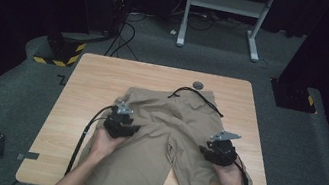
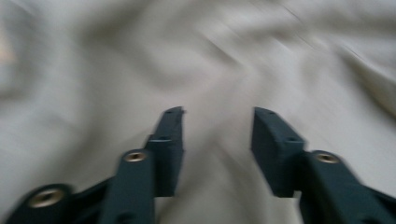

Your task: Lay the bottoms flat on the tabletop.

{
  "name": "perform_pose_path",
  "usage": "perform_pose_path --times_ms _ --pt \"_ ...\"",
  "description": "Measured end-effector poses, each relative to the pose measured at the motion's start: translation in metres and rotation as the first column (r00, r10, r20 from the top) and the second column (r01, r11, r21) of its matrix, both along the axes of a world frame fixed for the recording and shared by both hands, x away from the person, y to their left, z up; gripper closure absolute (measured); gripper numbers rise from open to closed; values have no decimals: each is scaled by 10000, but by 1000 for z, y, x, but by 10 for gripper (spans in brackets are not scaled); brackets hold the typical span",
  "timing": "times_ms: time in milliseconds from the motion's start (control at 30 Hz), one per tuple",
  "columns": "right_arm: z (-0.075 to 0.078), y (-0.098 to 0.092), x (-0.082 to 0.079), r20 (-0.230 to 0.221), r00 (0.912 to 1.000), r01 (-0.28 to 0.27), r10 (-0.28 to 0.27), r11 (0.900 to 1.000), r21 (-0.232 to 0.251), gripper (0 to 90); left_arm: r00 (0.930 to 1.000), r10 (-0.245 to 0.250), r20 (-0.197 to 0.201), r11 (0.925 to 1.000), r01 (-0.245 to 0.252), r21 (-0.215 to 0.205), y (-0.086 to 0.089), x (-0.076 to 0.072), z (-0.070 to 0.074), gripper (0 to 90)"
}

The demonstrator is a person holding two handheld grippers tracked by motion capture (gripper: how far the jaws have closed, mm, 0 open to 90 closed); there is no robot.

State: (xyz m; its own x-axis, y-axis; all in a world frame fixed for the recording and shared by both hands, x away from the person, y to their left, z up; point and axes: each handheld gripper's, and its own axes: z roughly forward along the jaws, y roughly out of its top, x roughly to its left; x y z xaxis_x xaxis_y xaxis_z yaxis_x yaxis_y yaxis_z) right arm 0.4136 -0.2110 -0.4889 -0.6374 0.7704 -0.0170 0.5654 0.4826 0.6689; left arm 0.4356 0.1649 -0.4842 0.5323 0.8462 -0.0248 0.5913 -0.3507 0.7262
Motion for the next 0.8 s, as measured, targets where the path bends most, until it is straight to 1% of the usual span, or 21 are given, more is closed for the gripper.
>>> perform_pose_path --times_ms 33,100,167,200,233,267,300,333,367,400,433,467,500,533,567,600,633,667,700,733,800 --pt "2 1 6 203 9996 208 -213 9996 210 575 9991 340 252 9992 -345 184 0 8 2 480" --pt "5 3 21 339 9970 683 -702 9962 539 558 9932 999 604 9932 -1031 532 2 22 6 441" --pt "6 3 39 431 9922 1134 -1167 9908 734 547 9822 1637 923 9844 -1688 502 6 34 8 424" --pt "6 3 47 396 9888 1403 -1437 9870 785 537 9768 1881 1024 9796 -1940 515 8 39 9 420" --pt "6 3 55 359 9850 1658 -1688 9833 751 531 9727 2092 1003 9752 -2151 518 10 45 8 412" --pt "4 3 63 293 9818 1852 -1875 9804 676 530 9721 2177 871 9729 -2232 604 12 51 6 411" --pt "2 2 69 160 9790 2023 -2033 9780 503 547 9734 2179 702 9703 -2238 922 11 57 3 428" --pt "-2 2 74 102 9774 2105 -2112 9766 443 601 9734 2179 702 9703 -2238 922 11 57 3 448" --pt "-7 1 77 -99 9784 2068 -2066 9781 253 646 9807 1927 329 9622 -1954 1900 7 65 -7 477" --pt "-11 0 78 -274 9792 2011 -2009 9795 71 674 9827 1846 114 9592 -1827 2157 5 67 -12 480" --pt "-16 0 79 -606 9791 1937 -1942 9810 -129 697 9837 1797 -59 9602 -1741 2186 4 68 -16 485" --pt "-18 0 77 -488 9825 1795 -1799 9837 -115 749 9836 1786 -250 9628 -1694 2105 3 69 -19 507" --pt "-18 -1 75 -497 9839 1707 -1714 9852 -174 803 9833 1776 -383 9672 -1673 1913 4 69 -22 520" --pt "-17 -1 73 -657 9851 1587 -1592 9872 -128 828 9820 1835 -439 9708 -1740 1650 6 68 -23 531" --pt "-17 -1 70 -689 9870 1443 -1452 9894 -178 862 9806 1869 -598 9740 -1770 1413 7 67 -23 545" --pt "-17 -1 67 -653 9893 1291 -1306 9913 -261 879 9791 1812 -925 9796 -1715 1044 10 65 -23 568" --pt "-16 0 60 -630 9930 968 -995 9943 -455 893 9811 1658 -997 9817 -1545 1114 9 61 -22 572" --pt "-15 1 55 -711 9943 751 -790 9956 -558 895 9834 1397 -1155 9844 -1253 1236 8 55 -21 592" --pt "-14 1 48 -775 9952 557 -605 9964 -638 896 9836 1152 -1387 9854 -955 1411 6 50 -18 618" --pt "-13 0 41 -843 9956 356 -414 9970 -689 896 9831 960 -1561 9858 -722 1518 5 44 -16 642" --pt "-13 -1 29 -1057 9943 71 -129 9985 -548 894 9781 680 -1965 9896 -411 1381 6 33 -14 665"
